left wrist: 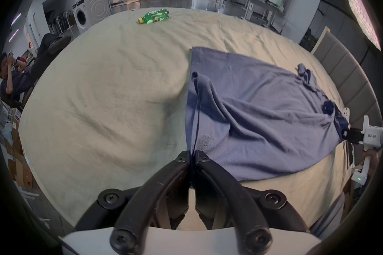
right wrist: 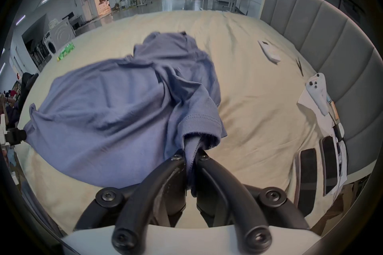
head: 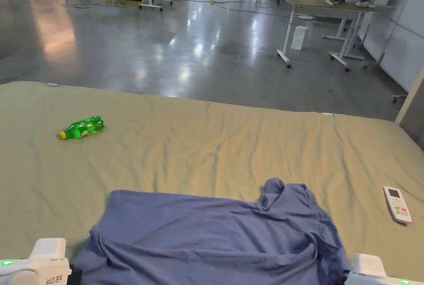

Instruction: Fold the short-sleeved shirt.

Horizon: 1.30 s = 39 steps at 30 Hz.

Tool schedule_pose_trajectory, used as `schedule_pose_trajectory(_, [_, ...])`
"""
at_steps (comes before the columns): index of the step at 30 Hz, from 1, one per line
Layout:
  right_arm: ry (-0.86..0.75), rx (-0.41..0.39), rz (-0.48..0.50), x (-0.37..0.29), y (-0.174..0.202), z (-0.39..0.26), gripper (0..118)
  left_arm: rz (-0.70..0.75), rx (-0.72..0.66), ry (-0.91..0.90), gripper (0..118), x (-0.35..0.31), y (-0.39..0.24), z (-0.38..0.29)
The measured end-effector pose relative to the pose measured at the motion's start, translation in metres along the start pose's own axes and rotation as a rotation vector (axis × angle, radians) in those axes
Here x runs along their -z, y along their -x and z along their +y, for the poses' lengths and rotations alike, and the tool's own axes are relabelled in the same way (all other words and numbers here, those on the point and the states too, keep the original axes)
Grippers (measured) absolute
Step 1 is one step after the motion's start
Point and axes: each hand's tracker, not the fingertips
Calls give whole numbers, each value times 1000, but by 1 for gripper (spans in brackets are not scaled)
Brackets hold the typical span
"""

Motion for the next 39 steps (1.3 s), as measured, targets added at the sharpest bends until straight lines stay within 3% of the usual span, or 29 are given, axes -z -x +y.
schedule_pose_trajectory(8, [-62, -29, 16, -62, 0, 19, 7, -39, 6, -67, 4, -33, 1, 18])
schedule_pose_trajectory(14, [-60, -79, 3, -81, -1, -3, 7, -36, 14, -80, 4, -53, 19, 11])
schedule_pose_trajectory(28, [187, -129, -52, -56, 4, -112, 7, 14, 14, 129, 4, -31, 41, -89])
schedule_pose_trajectory(35, [197, -136, -74, -31, 11, -127, 7, 60, 54, 173, 4, -7, 32, -98])
schedule_pose_trajectory(37, [185, -146, -86, -32, 14, -126, 9, 69, 77, 178, 4, -7, 30, -97])
schedule_pose_trajectory(39, [192, -163, -114, -34, 13, -124, 23, 71, 85, 176, 4, -8, 29, -96])
